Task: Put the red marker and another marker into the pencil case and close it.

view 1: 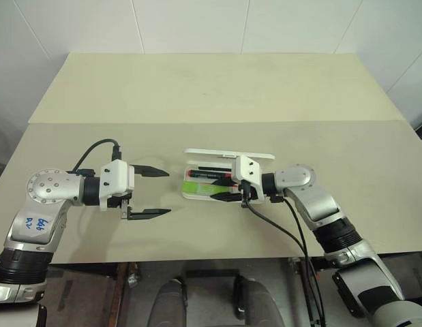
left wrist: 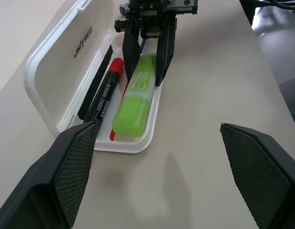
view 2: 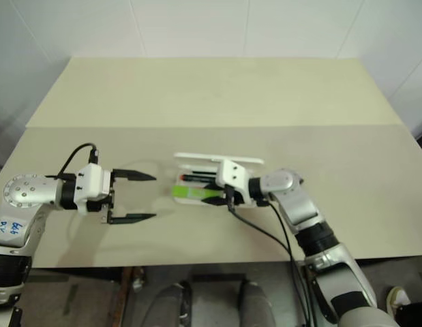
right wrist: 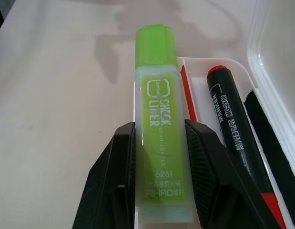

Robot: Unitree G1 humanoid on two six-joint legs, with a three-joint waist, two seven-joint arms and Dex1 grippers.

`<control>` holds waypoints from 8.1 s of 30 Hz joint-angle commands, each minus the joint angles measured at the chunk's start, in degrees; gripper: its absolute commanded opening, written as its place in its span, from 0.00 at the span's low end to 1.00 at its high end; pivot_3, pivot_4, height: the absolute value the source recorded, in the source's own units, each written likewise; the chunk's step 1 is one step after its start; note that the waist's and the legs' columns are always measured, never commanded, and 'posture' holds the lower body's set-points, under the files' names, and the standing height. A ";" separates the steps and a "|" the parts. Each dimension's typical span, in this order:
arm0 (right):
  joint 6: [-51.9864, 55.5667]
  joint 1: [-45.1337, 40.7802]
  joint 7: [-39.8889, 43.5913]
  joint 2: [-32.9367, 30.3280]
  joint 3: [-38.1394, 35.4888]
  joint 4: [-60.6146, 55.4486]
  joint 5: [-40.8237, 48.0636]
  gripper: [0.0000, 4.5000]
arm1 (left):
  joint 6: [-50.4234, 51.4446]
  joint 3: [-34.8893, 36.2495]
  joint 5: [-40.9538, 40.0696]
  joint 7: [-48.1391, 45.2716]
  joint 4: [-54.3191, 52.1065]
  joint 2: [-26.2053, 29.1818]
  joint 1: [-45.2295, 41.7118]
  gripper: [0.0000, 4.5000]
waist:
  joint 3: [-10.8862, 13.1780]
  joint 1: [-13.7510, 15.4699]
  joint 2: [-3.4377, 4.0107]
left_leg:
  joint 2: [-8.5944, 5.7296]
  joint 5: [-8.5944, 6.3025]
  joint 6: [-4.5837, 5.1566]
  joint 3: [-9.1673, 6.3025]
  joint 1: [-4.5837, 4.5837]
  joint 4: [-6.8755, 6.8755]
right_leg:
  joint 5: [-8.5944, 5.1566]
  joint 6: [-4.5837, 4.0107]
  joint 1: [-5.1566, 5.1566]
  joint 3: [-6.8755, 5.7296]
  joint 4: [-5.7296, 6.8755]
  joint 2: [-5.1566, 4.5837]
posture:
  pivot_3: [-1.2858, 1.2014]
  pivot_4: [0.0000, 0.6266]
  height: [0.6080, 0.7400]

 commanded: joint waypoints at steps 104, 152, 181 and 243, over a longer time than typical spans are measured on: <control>5.15 15.50 -18.18 -16.94 -25.06 7.65 4.97 0.08 | 10.97 -5.85 -2.72 8.10 -9.29 -9.13 -6.46 0.98 | -0.01 0.37 -0.02 | 0.02 0.01 0.04 0.00 0.06 0.65 | 0.16 -0.10 0.44 0.03 -0.22 -0.02 | 0.52 0.24 1.00; 1.04 3.96 5.96 -14.68 -7.53 -1.40 6.71 0.08 | 8.23 -3.97 -2.32 7.56 -9.39 -6.25 -2.74 0.98 | 0.02 0.21 0.03 | 0.03 0.04 0.10 0.03 0.01 0.31 | 0.19 0.00 0.19 0.02 -0.20 0.02 | 0.52 0.24 1.00; 11.85 14.28 9.80 -23.34 -15.59 -19.76 16.83 0.99 | 7.56 -2.32 -3.31 6.51 -8.74 -5.25 -2.06 0.98 | 0.02 0.39 0.03 | 0.03 -0.04 -0.03 0.02 0.01 0.29 | 0.17 -0.02 0.19 0.02 -0.26 0.02 | 0.52 0.24 1.00; 4.36 28.05 -4.36 -21.04 -27.76 -30.15 22.90 1.00 | -1.77 -5.85 8.53 13.29 29.19 -19.78 -26.89 0.01 | 0.01 1.65 -0.02 | 0.03 -0.03 0.09 0.01 0.02 0.41 | 0.26 0.07 0.27 0.02 -0.33 0.07 | 0.52 0.24 1.00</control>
